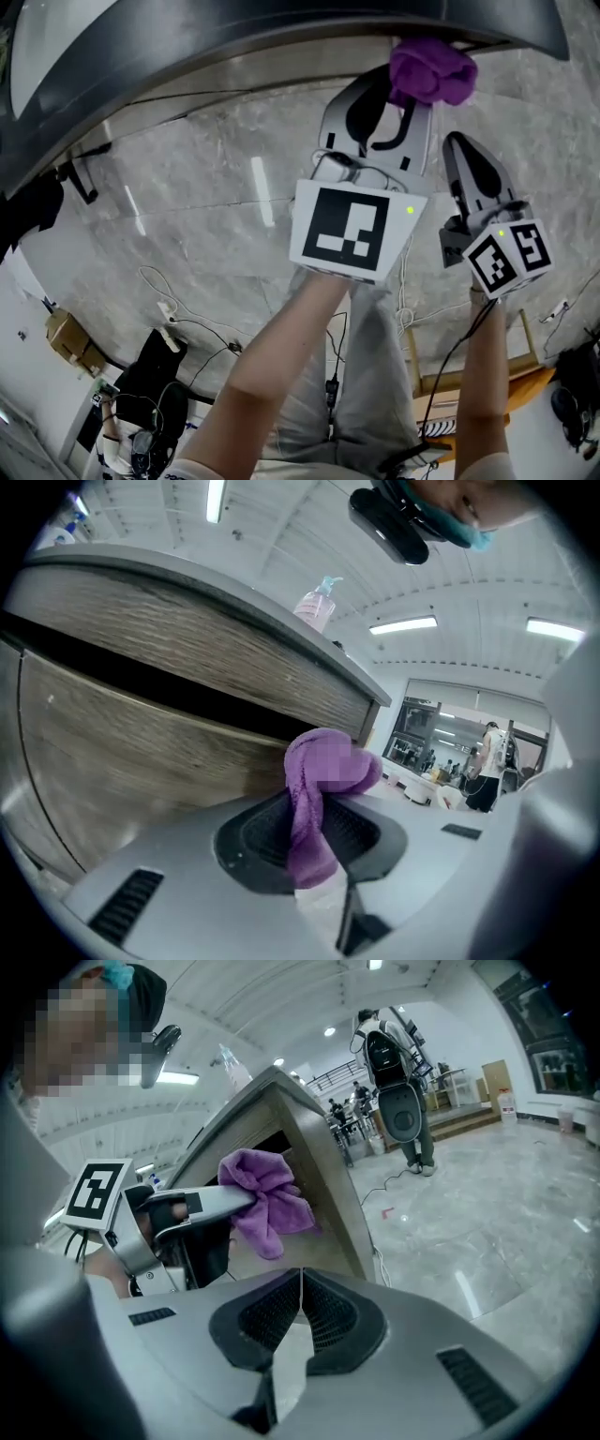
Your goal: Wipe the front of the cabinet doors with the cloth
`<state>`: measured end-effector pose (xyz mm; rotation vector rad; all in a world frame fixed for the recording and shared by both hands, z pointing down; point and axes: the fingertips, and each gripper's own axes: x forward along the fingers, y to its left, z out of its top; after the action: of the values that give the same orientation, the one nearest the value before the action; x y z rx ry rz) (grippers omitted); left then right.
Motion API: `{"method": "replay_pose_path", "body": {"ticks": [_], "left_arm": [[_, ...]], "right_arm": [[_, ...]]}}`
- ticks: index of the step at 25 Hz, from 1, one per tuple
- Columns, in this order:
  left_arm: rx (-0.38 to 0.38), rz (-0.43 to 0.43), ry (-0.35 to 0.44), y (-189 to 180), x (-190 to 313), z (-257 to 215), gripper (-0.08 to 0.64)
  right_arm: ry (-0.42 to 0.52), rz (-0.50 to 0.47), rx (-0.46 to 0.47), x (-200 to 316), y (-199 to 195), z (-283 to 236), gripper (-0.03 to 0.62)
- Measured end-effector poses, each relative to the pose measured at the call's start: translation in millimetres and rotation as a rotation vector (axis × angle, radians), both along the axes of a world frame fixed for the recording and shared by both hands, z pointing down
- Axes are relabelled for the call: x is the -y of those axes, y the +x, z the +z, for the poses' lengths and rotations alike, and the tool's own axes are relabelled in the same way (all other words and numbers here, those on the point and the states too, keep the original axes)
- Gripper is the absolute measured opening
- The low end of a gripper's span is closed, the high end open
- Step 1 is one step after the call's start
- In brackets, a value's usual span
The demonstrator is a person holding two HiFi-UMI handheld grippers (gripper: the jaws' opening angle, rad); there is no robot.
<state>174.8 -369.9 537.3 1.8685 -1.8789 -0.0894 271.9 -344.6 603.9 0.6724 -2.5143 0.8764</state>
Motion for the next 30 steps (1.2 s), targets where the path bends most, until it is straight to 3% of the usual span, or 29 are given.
{"method": "replay_pose_path", "body": {"ticks": [4,11,22,26,30], "left_arm": [[-0.037,-0.066,-0.019,-41.8,-27.3,6.8,0.077],[0.073,-0.155,-0.052,-124.3,-81.4,7.9,0.078],[0.098,-0.302,-0.066,-221.1,-151.2,2.0,0.078],[0.123,-0.373,-0.062,-243.8,-166.5,3.7,0.078],[0.134,-0.396,-0.079,-229.1,-168.3,18.6,0.078]], "right_arm": [[-0.010,-0.029,0.011,-19.1,-29.3,-0.2,0.029],[-0.007,-0.090,0.039,-49.5,-83.8,-11.5,0.029],[0.008,-0.184,0.059,-96.2,-162.8,-36.6,0.029],[-0.005,-0.157,0.093,-96.2,-168.2,-40.3,0.029],[-0.047,-0.150,0.092,-91.9,-143.6,-22.1,0.029]]}}
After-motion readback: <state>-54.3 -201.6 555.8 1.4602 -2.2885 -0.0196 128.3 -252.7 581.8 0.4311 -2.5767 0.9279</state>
